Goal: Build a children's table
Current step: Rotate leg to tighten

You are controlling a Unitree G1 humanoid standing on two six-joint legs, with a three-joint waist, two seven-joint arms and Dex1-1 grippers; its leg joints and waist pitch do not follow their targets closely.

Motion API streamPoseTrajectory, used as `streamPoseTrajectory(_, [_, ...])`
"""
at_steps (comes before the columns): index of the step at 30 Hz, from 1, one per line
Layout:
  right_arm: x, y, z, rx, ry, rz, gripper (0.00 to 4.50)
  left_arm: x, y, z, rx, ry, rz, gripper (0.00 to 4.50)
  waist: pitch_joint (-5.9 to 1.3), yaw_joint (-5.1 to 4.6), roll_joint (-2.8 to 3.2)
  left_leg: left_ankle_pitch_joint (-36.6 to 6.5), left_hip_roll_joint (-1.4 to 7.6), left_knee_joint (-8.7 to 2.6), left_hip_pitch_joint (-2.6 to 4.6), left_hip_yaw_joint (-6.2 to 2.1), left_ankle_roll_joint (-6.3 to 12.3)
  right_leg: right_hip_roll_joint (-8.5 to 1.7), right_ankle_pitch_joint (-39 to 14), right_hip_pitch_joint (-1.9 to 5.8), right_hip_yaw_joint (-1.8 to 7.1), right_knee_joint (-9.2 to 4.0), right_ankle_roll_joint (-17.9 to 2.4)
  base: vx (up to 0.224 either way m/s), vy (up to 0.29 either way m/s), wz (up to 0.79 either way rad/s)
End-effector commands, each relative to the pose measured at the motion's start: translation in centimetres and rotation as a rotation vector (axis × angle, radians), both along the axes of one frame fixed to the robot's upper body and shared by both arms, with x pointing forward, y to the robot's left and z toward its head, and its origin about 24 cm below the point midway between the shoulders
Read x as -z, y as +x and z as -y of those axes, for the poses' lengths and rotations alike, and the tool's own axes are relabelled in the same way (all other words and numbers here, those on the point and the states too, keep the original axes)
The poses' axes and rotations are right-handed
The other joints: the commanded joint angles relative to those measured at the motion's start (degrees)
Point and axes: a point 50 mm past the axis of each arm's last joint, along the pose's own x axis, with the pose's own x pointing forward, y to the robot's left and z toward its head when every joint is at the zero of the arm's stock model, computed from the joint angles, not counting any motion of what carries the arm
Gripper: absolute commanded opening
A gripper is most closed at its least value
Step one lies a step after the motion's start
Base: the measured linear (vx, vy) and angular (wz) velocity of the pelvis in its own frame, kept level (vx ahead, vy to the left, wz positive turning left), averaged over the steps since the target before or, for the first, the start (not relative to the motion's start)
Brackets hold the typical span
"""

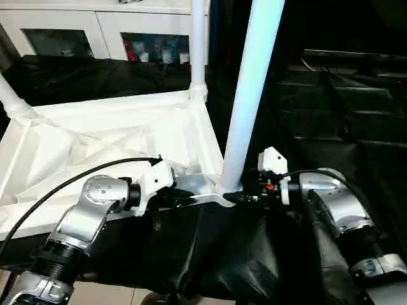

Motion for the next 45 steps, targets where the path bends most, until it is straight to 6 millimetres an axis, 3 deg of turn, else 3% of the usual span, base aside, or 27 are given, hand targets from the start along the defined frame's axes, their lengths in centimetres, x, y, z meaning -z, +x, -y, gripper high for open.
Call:
streamPoseTrajectory(1, [1.0,0.2,-2.3,0.078,-0.002,-0.017,2.67,-1.1,1.0,2.2,-0.062,-0.06,0.08,0.0,-3.47,-0.11,-0.03,-14.02,4.25,-4.62,1.44,-2.19,1.17,-4.08,-14.65,2.21,3.12,-4.02,-14.41,0.0,0.0,0.0])
streamPoseTrajectory(2, [1.4,0.8,-2.9,0.197,0.009,-0.019,2.66,-1.0,1.4,3.2,-0.101,-0.068,0.09,0.0,-3.43,-0.61,-0.08,-15.03,4.23,-4.75,1.45,-2.18,0.27,-3.96,-15.22,2.08,3.12,-4.16,-14.1,0.0,0.0,0.0])
streamPoseTrajectory(4, [1.6,1.1,-3.3,0.273,0.019,-0.023,2.66,-0.9,1.5,3.9,-0.126,-0.072,0.095,0.0,-3.38,-0.73,-0.19,-16.57,4.08,-4.75,1.71,-2.22,-0.4,-4.0,-17.0,1.93,3.13,-4.46,-13.69,0.0,0.0,0.0])
streamPoseTrajectory(5, [1.8,1.7,-4.1,0.41,0.036,-0.026,2.66,-0.7,1.8,5.1,-0.16,-0.079,0.092,0.0,-3.43,-1.05,0.05,-17.12,4.03,-4.71,1.65,-2.23,-0.6,-4.04,-17.26,1.92,3.24,-4.68,-13.13,0.0,0.0,0.0])
streamPoseTrajectory(6, [1.7,2.1,-4.5,0.476,0.039,-0.013,2.66,-0.7,1.9,5.7,-0.18,-0.08,0.1,0.0,-3.42,-1.03,0.28,-17.19,3.99,-4.69,1.73,-2.25,-0.69,-4.04,-17.22,1.82,3.27,-4.68,-13.12,0.0,0.0,0.0])
streamPoseTrajectory(8, [1.5,2.5,-5.2,0.555,0.037,0.015,2.66,-0.5,2.1,6.5,-0.201,-0.081,0.107,0.0,-3.68,-1.04,0.17,-15.83,3.92,-4.62,1.68,-2.24,-0.54,-3.97,-15.77,1.86,3.18,-4.59,-12.89,0.0,0.0,0.0])
streamPoseTrajectory(9, [1.3,2.6,-5.6,0.577,0.041,0.029,2.66,-0.5,2.1,7.0,-0.203,-0.082,0.106,0.0,-3.69,-1.09,0.19,-15.55,3.87,-4.58,1.63,-2.15,-0.34,-3.93,-15.1,1.84,3.19,-4.58,-12.98,0.0,0.0,0.0])
streamPoseTrajectory(10, [1.1,2.7,-6.0,0.582,0.049,0.041,2.66,-0.4,2.1,7.3,-0.206,-0.083,0.11,0.0,-3.54,-1.03,0.67,-15.44,3.86,-4.63,1.48,-2.26,-0.2,-3.97,-14.5,1.9,3.19,-4.5,-13.09,0.0,0.0,0.0])
streamPoseTrajectory(12, [0.8,2.8,-6.7,0.577,0.053,0.064,2.66,-0.4,2.2,7.8,-0.203,-0.081,0.116,0.0,-3.73,-0.99,0.42,-14.44,3.79,-4.48,1.36,-2.12,0.92,-3.87,-12.05,2.11,3.1,-4.37,-13.23,0.0,0.0,0.0])
streamPoseTrajectory(13, [0.6,2.8,-7.0,0.56,0.071,0.071,3.22,-0.5,2.2,8.1,-0.199,-0.083,0.121,0.0,-3.67,-1.06,0.5,-13.81,3.75,-4.45,1.11,-2.12,1.69,-3.87,-11.04,2.25,3.09,-4.23,-13.42,0.0,0.0,0.0])
streamPoseTrajectory(18, [0.0,3.1,-6.6,0.57,0.115,0.078,3.57,-0.9,2.2,8.0,-0.163,-0.1,0.135,0.0,-3.67,-0.89,0.46,-12.07,3.86,-4.34,1.14,-2.04,3.55,-3.83,-9.13,2.31,3.0,-4.04,-14.09,0.0,0.0,0.0])
streamPoseTrajectory(19, [-0.1,3.2,-6.3,0.563,0.115,0.09,3.78,-0.9,2.1,7.9,-0.151,-0.1,0.134,0.0,-3.65,-0.88,0.54,-12.14,3.89,-4.36,1.14,-2.05,3.63,-3.84,-9.46,2.31,2.97,-4.09,-14.09,0.0,0.0,0.0])
streamPoseTrajectory(20, [-0.2,3.3,-5.9,0.557,0.12,0.1,3.78,-1.0,2.0,7.6,-0.135,-0.102,0.137,0.0,-3.71,-0.92,0.33,-12.28,3.9,-4.33,1.18,-2.0,3.7,-3.82,-9.69,2.32,2.96,-4.13,-14.06,0.0,0.0,0.0])
streamPoseTrajectory(25, [-1.0,3.5,-3.7,0.489,0.151,0.12,3.9,-1.2,1.3,6.3,-0.052,-0.124,0.123,0.0,-3.6,-0.37,0.4,-11.27,4.06,-4.26,1.2,-1.89,4.91,-3.92,-8.9,2.23,3.02,-4.0,-14.36,0.0,0.0,0.0])
streamPoseTrajectory(28, [-1.2,3.2,-2.3,0.337,0.118,0.118,3.9,-1.6,0.7,5.0,0.011,-0.135,0.096,0.0,-3.47,0.03,0.56,-11.36,4.06,-4.23,1.17,-1.88,5.06,-3.94,-9.43,2.3,2.93,-3.92,-14.49,0.0,0.0,0.0])
streamPoseTrajectory(32, [-1.5,2.8,-1.5,0.242,0.095,0.122,3.9,-1.5,0.8,3.9,0.022,-0.117,0.09,0.0,-3.43,0.07,0.72,-10.67,4.14,-4.17,1.25,-1.8,5.47,-3.73,-8.18,2.23,2.91,-3.77,-14.94,0.0,0.0,0.0])
streamPoseTrajectory(36, [-1.0,1.1,-0.3,-0.034,0.016,0.018,3.9,-1.8,0.6,2.1,0.064,-0.106,0.07,0.0,-3.57,0.35,0.61,-9.9,4.21,-3.98,1.21,-1.74,6.29,-3.6,-7.18,2.43,2.71,-3.54,-15.38,0.0,0.0,0.0])
streamPoseTrajectory(39, [-0.8,0.6,0.3,-0.091,-0.003,-0.018,3.9,-2.0,0.5,1.7,0.083,-0.109,0.065,0.0,-3.6,0.5,0.16,-8.99,4.24,-3.85,1.02,-1.65,6.71,-3.74,-6.76,2.48,2.73,-3.42,-15.98,0.0,0.0,0.0])
streamPoseTrajectory(43, [-0.7,0.1,0.6,-0.156,-0.035,-0.029,3.9,-2.2,0.5,1.3,0.1,-0.095,0.063,0.0,-3.52,0.63,0.08,-9.55,4.39,-3.94,1.15,-1.73,6.34,-3.85,-8.68,2.26,2.74,-3.48,-16.09,0.0,0.0,0.0])
streamPoseTrajectory(45, [-0.9,0.2,0.6,-0.159,-0.009,-0.033,3.64,-2.4,0.5,1.2,0.104,-0.097,0.064,0.0,-3.52,0.66,0.08,-9.51,4.38,-3.92,1.12,-1.73,6.09,-3.92,-8.78,2.28,2.78,-3.43,-16.23,0.0,0.0,0.0])
